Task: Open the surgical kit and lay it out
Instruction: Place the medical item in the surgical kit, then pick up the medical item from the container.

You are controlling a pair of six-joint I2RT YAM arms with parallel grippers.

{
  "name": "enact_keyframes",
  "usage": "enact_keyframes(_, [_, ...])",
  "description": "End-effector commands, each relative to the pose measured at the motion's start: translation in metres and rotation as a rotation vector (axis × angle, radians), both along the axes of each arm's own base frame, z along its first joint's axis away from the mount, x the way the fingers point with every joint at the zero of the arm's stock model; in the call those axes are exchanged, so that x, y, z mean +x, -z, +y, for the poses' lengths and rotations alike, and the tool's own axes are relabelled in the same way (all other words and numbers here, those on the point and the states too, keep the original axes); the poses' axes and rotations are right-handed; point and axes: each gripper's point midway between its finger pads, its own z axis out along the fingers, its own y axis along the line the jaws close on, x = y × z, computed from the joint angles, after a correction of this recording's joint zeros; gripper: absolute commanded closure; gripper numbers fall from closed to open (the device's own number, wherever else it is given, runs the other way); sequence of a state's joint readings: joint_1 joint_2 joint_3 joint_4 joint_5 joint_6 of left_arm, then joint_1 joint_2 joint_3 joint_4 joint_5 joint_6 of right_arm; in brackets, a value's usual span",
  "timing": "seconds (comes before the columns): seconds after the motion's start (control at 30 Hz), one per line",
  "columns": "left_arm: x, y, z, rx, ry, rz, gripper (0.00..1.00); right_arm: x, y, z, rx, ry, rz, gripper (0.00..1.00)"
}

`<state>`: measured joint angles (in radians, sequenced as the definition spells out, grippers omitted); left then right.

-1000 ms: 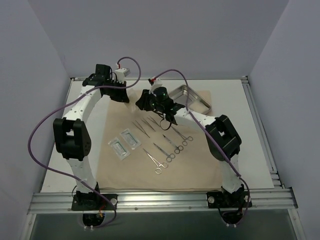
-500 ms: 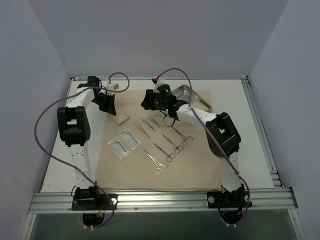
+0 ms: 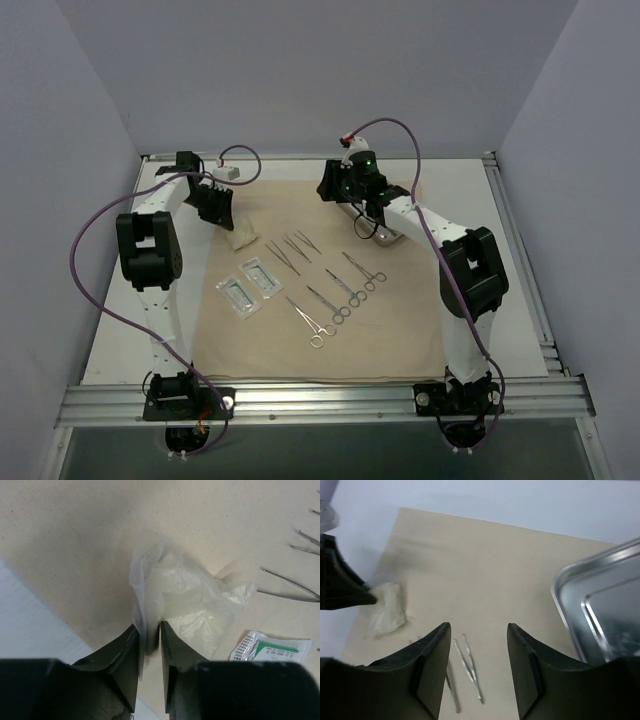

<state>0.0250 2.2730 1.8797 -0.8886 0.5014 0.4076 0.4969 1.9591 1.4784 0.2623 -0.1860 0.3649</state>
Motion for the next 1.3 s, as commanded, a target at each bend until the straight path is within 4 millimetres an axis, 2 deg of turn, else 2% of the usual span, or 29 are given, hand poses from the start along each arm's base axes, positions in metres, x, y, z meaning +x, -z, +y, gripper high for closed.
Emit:
enact_keyframes(0.0, [0.012,-0.012,0.000,0.003,0.005,-0.054,0.68,0.007,-0.019,-0.058,-0.138,0.109,-0.013,0.55])
enact_keyframes(0.03, [0.011,-0.012,0.002,0.008,-0.004,-0.053,0.60,0.016,-0.021,-0.083,-0.191,0.169,-0.017,0.55])
enact_keyframes(0.07, [0.012,-0.013,0.003,0.015,-0.009,-0.065,0.57,0.017,-0.017,-0.096,-0.223,0.191,-0.003,0.55])
enact_keyframes(0.17, [0.014,-0.020,0.008,0.041,-0.030,-0.094,0.50,0.019,0.003,-0.146,-0.360,0.260,0.076,0.55])
enact_keyframes(0.2, [0.015,-0.027,0.008,0.044,-0.036,-0.111,0.48,0.012,0.016,-0.160,-0.415,0.272,0.135,0.57])
enact_keyframes(0.3, [0.017,-0.037,0.009,0.045,-0.046,-0.136,0.40,0.010,0.042,-0.193,-0.541,0.297,0.221,0.59])
enact_keyframes(0.4, [0.018,-0.047,0.011,0.054,-0.057,-0.153,0.36,0.009,0.057,-0.209,-0.621,0.290,0.257,0.59])
enact_keyframes(0.57, [0.016,-0.055,0.013,0.070,-0.068,-0.155,0.31,0.015,0.070,-0.218,-0.694,0.264,0.278,0.57])
enact_keyframes(0.63, [0.015,-0.054,0.016,0.090,-0.078,-0.151,0.30,0.021,0.070,-0.214,-0.691,0.242,0.274,0.57])
enact_keyframes(0.67, [0.014,-0.053,0.018,0.098,-0.082,-0.147,0.30,0.020,0.078,-0.215,-0.706,0.236,0.294,0.57])
enact_keyframes(0.73, [0.013,-0.052,0.022,0.122,-0.093,-0.143,0.30,0.023,0.078,-0.219,-0.727,0.246,0.295,0.58])
enact_keyframes(0.93, [0.008,-0.059,0.027,0.146,-0.111,-0.159,0.30,0.022,0.105,-0.234,-0.733,0.236,0.363,0.57])
enact_keyframes(1.03, [0.006,-0.065,0.028,0.152,-0.125,-0.164,0.30,0.023,0.119,-0.230,-0.670,0.200,0.388,0.59])
enact_keyframes(1.13, [0.003,-0.069,0.026,0.144,-0.131,-0.161,0.30,0.022,0.125,-0.226,-0.650,0.182,0.395,0.71])
enact_keyframes(1.17, [0.002,-0.072,0.027,0.142,-0.133,-0.165,0.30,0.021,0.126,-0.226,-0.647,0.180,0.394,0.78])
enact_keyframes(1.27, [0.000,-0.077,0.026,0.137,-0.132,-0.173,0.30,0.022,0.124,-0.221,-0.630,0.155,0.381,0.87])
